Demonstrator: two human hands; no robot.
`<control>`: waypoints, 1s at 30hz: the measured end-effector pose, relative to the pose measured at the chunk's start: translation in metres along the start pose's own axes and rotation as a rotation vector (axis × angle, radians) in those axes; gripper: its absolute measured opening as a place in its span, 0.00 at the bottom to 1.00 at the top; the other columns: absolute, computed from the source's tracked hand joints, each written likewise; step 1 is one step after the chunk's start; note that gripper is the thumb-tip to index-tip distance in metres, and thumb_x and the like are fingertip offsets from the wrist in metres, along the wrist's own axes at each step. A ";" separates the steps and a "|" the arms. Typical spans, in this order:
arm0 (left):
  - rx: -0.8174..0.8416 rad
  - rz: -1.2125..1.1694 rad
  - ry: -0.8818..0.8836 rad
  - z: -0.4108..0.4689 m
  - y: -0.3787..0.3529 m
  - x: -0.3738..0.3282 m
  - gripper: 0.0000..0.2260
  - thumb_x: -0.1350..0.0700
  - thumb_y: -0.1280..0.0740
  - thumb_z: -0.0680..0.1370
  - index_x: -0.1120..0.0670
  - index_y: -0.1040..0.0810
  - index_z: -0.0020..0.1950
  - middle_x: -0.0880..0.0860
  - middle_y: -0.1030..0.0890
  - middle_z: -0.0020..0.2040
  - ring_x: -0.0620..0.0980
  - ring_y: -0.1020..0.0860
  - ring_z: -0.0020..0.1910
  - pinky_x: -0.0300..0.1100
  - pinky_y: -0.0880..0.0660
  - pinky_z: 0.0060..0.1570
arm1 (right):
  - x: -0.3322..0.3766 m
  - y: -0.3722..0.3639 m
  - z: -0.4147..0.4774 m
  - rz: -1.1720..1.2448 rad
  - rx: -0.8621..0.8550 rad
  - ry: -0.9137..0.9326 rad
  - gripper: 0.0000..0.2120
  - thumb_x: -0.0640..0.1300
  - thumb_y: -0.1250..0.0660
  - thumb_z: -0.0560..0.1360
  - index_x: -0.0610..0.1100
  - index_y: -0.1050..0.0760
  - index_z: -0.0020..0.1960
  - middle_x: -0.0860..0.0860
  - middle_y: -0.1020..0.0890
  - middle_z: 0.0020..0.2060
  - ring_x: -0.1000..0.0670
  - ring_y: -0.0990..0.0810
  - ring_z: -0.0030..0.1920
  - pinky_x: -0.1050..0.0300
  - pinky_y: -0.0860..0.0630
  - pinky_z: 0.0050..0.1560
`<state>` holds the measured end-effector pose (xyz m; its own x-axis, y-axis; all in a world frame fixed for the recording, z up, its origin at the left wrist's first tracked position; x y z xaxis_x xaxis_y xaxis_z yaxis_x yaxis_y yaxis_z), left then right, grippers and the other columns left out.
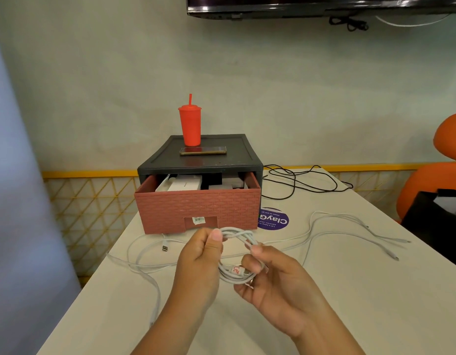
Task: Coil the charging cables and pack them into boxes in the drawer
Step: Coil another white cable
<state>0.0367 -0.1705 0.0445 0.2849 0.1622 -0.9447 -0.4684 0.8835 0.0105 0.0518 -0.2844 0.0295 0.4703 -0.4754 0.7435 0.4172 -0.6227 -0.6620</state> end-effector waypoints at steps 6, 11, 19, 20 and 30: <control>0.122 -0.650 0.551 -0.018 -0.026 0.030 0.11 0.55 0.42 0.79 0.60 0.28 0.42 0.51 0.32 0.25 0.45 0.33 0.23 0.42 0.33 0.34 | 0.015 0.018 -0.007 -0.539 -0.241 0.234 0.15 0.38 0.31 0.62 0.42 0.27 0.48 0.47 0.17 0.32 0.53 0.22 0.29 0.62 0.27 0.34; 0.088 -0.943 0.760 -0.029 -0.053 0.041 0.10 0.56 0.42 0.79 0.57 0.32 0.38 0.50 0.36 0.24 0.45 0.36 0.21 0.42 0.34 0.34 | 0.015 0.045 -0.015 -0.422 -0.372 0.206 0.09 0.31 0.34 0.71 0.41 0.25 0.48 0.46 0.21 0.28 0.52 0.24 0.28 0.59 0.26 0.34; 0.029 -1.048 0.802 -0.029 -0.084 0.037 0.15 0.56 0.39 0.77 0.55 0.37 0.31 0.48 0.39 0.21 0.43 0.40 0.17 0.33 0.38 0.19 | 0.022 0.074 -0.026 -0.397 -0.421 0.207 0.08 0.33 0.34 0.71 0.44 0.20 0.44 0.48 0.21 0.35 0.56 0.22 0.29 0.64 0.26 0.29; 0.031 -1.056 0.809 -0.029 -0.088 0.038 0.15 0.56 0.38 0.77 0.55 0.37 0.31 0.49 0.39 0.21 0.43 0.40 0.17 0.32 0.38 0.18 | 0.023 0.078 -0.027 -0.397 -0.429 0.206 0.08 0.33 0.33 0.72 0.44 0.20 0.45 0.48 0.22 0.34 0.56 0.22 0.29 0.64 0.26 0.29; 0.299 0.304 0.162 -0.019 -0.117 0.064 0.05 0.55 0.36 0.78 0.50 0.25 0.42 0.45 0.21 0.39 0.40 0.24 0.33 0.36 0.28 0.40 | 0.060 0.139 -0.044 -0.904 -0.627 0.309 0.13 0.32 0.33 0.69 0.50 0.19 0.42 0.56 0.19 0.29 0.58 0.24 0.27 0.60 0.23 0.34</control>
<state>0.0943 -0.2720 -0.0230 0.0264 0.3846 -0.9227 -0.2418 0.8981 0.3674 0.1035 -0.4263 -0.0137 -0.0529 0.2262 0.9726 0.0033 -0.9740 0.2267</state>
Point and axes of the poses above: each hand's wrist, its own z-axis towards the middle knuckle, its own y-axis out of the back of the hand, x = y × z, the point moved 6 cm from there along z, towards the middle knuckle
